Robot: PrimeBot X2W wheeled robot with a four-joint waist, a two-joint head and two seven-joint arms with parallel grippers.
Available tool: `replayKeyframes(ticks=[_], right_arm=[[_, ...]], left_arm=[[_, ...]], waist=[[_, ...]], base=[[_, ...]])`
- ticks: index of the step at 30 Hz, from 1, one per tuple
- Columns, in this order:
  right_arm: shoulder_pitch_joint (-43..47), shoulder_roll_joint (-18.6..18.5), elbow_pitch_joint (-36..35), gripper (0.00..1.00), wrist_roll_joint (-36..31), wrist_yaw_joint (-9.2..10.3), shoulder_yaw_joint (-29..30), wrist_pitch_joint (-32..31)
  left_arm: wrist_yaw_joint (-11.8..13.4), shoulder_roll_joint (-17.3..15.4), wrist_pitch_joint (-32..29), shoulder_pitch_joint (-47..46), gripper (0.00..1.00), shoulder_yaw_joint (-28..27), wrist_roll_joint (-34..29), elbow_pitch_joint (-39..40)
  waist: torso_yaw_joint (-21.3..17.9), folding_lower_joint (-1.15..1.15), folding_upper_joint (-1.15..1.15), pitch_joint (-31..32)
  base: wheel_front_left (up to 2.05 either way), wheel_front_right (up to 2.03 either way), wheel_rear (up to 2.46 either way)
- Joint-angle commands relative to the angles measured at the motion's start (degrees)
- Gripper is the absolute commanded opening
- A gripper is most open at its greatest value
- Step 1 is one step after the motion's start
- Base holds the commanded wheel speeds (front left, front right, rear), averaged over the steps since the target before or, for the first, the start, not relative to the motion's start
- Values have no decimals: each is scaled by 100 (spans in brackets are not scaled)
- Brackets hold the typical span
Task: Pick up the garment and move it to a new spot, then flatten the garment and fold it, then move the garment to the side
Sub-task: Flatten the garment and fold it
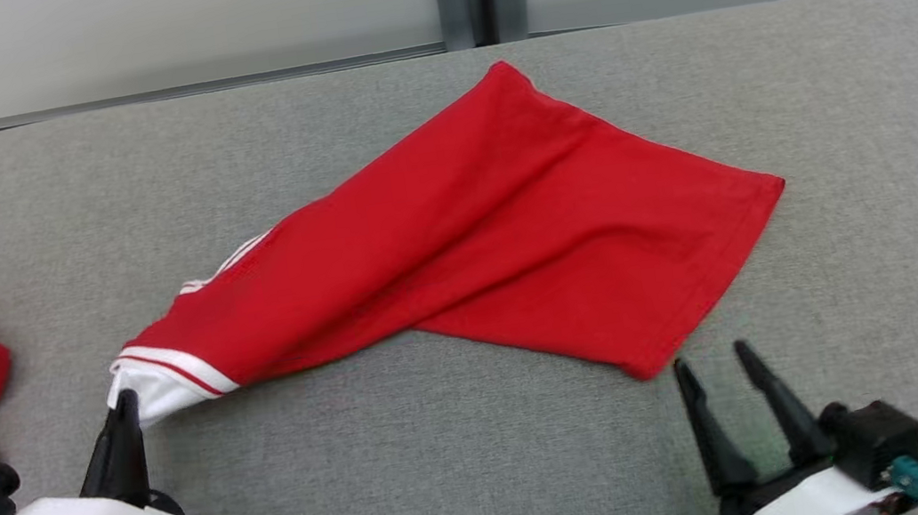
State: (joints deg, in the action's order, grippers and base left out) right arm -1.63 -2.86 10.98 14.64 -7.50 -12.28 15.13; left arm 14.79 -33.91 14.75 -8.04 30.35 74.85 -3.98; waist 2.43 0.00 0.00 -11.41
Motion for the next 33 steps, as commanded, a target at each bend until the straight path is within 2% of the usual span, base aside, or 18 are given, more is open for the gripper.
replayKeyframes(ticks=[1, 2, 8, 11, 15, 16, 17, 18, 21, 24, 25, 27, 31, 33], right_arm=[[-110, -7, 309, 100, 160, 2, -205, 3], [-211, -10, 596, 100, 251, 2, -365, 3], [-839, -15, 2003, 100, 774, 2, -1110, 4], [-1107, -12, 2500, 100, 954, 1, -1274, -4], [-1401, -10, 2760, 100, 1040, 0, -1399, -5], [-1451, -4, 2810, 49, 1001, 0, -1446, -9], [-1472, 1, 2845, 13, 968, 0, -1496, -11], [-1478, 4, 2858, 0, 951, -1, -1519, -10], [-1321, -25, 2844, 0, 945, -1, -1620, -9], [-1094, -359, 2612, 0, 901, 1, -1675, -8], [-843, -696, 2280, 0, 768, 7, -1524, -4], [-502, -938, 1775, 0, 657, 7, -1352, -3], [273, -1652, 897, 0, 466, 7, -1015, 3], [511, -1747, 459, 0, 553, 2, -957, 3]], left_arm=[[61, 46, 31, -18, 48, -138, -137, 88], [35, 117, 42, -89, 100, -265, -309, 175], [-51, 824, 46, -330, 100, -985, -1536, 92], [-164, 1148, 47, -276, 100, -1309, -2302, 145], [-317, 1573, 48, -66, 100, -1747, -3481, 334], [-354, 1678, 48, -11, 100, -1840, -3802, 392], [-391, 1810, 49, 55, 100, -1938, -4047, 429], [-452, 1941, 48, 130, 100, -2012, -4301, 449], [-631, 2269, 48, 348, 100, -2235, -4942, 491], [-832, 2554, 42, 536, 100, -2441, -5384, 532], [-982, 2686, 42, 610, 100, -2576, -5597, 504], [-1110, 2789, 43, 671, 100, -2725, -5745, 485], [-1298, 2938, 43, 761, 100, -2995, -5925, 540], [-1381, 2991, 43, 682, 100, -3104, -6009, 509]], waist=[[202, 0, 0, -2], [266, 0, 0, 5], [488, 0, 0, 40], [523, 0, 0, 8], [550, 0, 0, -66], [555, 0, 0, -82], [563, 0, 0, -95], [570, 0, 0, -99], [543, 0, 0, -79], [450, 0, 0, -58], [367, 0, 0, -46], [250, 0, 0, -40], [-47, 0, 0, -39], [-163, 0, 0, -51]], base=[[0, 0, 0], [0, 0, 0], [0, 0, 0], [0, 0, 0], [0, 0, 0], [0, 0, 0], [0, 0, 0], [0, 0, 0], [0, 0, 0], [0, 0, 0], [0, 0, 0], [0, 0, 0], [0, 0, 0], [0, 0, 0]])
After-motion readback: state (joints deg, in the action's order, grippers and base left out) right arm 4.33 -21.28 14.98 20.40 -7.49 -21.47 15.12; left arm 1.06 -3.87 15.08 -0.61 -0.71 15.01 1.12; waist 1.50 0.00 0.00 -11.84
